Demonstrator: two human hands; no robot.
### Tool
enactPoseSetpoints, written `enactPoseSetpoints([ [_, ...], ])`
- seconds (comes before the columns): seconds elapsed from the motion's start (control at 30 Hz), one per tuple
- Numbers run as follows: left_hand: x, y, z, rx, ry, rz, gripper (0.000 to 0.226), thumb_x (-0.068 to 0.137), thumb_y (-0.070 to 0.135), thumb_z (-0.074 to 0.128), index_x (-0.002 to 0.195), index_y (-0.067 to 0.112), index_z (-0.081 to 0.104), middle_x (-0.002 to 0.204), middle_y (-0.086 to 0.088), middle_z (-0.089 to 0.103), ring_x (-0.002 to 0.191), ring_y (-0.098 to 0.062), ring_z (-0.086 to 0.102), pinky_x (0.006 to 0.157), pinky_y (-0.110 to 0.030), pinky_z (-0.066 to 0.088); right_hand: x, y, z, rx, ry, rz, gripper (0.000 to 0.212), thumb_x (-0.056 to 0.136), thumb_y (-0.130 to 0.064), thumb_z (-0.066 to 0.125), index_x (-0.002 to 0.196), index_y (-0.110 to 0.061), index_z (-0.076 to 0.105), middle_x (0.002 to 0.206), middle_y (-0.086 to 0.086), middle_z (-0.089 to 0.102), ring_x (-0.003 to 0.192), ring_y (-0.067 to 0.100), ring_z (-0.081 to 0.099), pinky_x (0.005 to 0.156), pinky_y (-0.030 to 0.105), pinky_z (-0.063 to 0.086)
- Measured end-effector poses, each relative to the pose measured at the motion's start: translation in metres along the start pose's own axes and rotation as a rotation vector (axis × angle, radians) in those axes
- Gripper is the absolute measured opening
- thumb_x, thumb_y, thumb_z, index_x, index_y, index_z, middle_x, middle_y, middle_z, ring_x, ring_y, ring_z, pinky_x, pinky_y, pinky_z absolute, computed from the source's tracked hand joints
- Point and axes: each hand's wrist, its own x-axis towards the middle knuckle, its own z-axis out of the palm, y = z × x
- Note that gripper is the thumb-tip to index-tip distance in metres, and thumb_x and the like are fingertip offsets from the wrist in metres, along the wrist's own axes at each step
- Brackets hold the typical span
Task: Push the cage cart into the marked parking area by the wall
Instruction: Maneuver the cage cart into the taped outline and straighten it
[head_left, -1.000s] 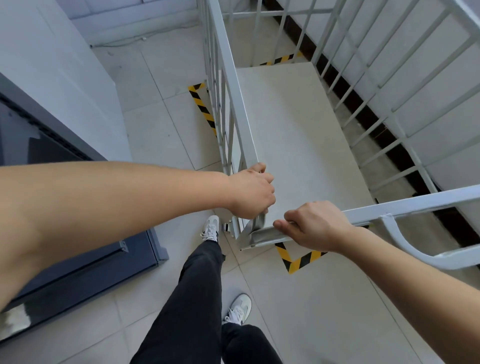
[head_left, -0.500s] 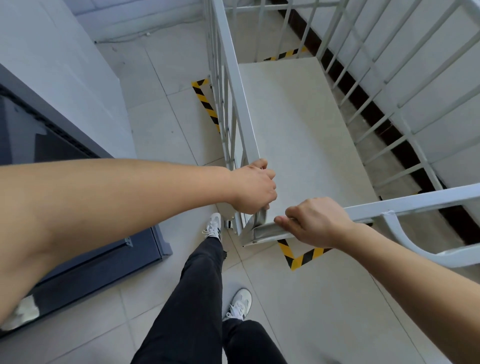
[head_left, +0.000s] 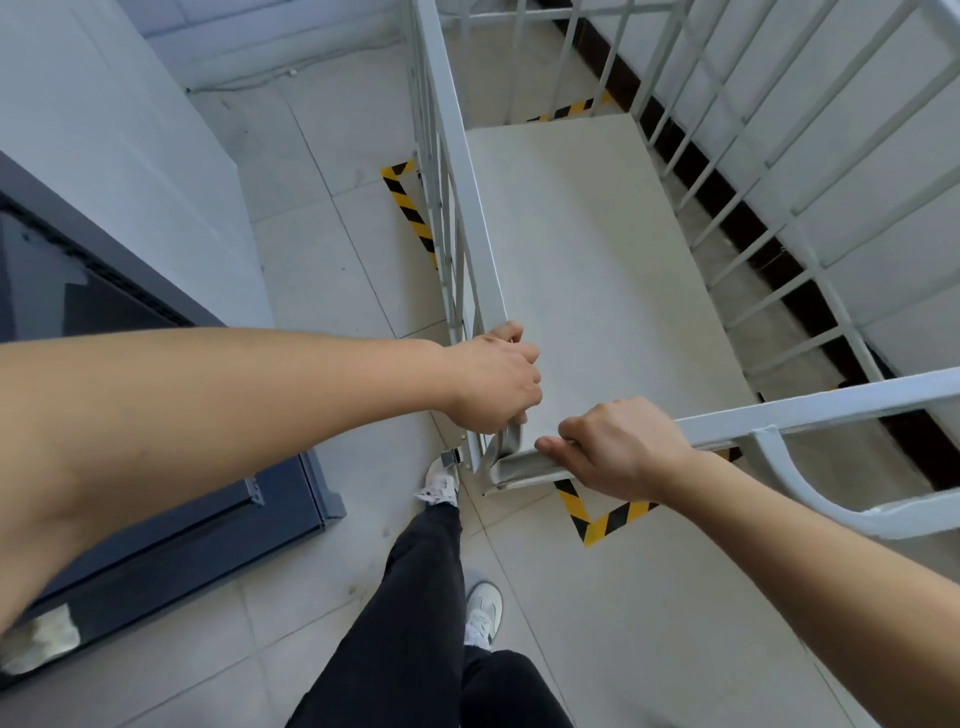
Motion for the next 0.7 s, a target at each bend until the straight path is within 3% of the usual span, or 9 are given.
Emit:
enactPoseSetpoints([
  [0.3, 0.0006, 0.001, 0.0036, 0.04, 0.017, 0.005, 0.03, 0.1, 0.031, 0.032, 0.097, 0.018, 0.059, 0.095, 0.005, 0.058, 0.101, -0.018, 0.041, 0.103, -0.04, 0.025, -0.002, -0.0033, 0.0021, 0.012, 0.019, 0.026, 0.058, 0.096, -0.057, 0.026, 0.065, -0.013, 0.049, 0.053, -0.002, 0.041, 0.056, 0.026, 0.043, 0.045, 0.03, 0.019],
  [0.47, -0.0001, 0.0013, 0.0022, 0.021, 0.021, 0.001, 0.027, 0.099, 0.029, 0.033, 0.094, 0.019, 0.057, 0.086, 0.008, 0.048, 0.09, -0.014, 0.031, 0.102, -0.04, 0.024, -0.0018, -0.0028, 0.0029, 0.022, 0.032, 0.033, 0.061, 0.096, -0.058, 0.025, 0.067, -0.013, 0.054, 0.056, 0.0, 0.048, 0.056, 0.025, 0.046, 0.046, 0.03, 0.022],
  [0.7, -0.0006, 0.0018, 0.0034, 0.026, 0.027, 0.002, 0.029, 0.099, 0.03, 0.033, 0.094, 0.018, 0.059, 0.088, 0.006, 0.052, 0.1, -0.018, 0.041, 0.102, -0.041, 0.024, -0.0022, -0.0031, 0.0021, 0.012, -0.003, 0.053, 0.058, 0.096, -0.057, 0.026, 0.062, -0.014, 0.046, 0.052, -0.002, 0.042, 0.047, 0.018, 0.036, 0.045, 0.03, 0.021],
])
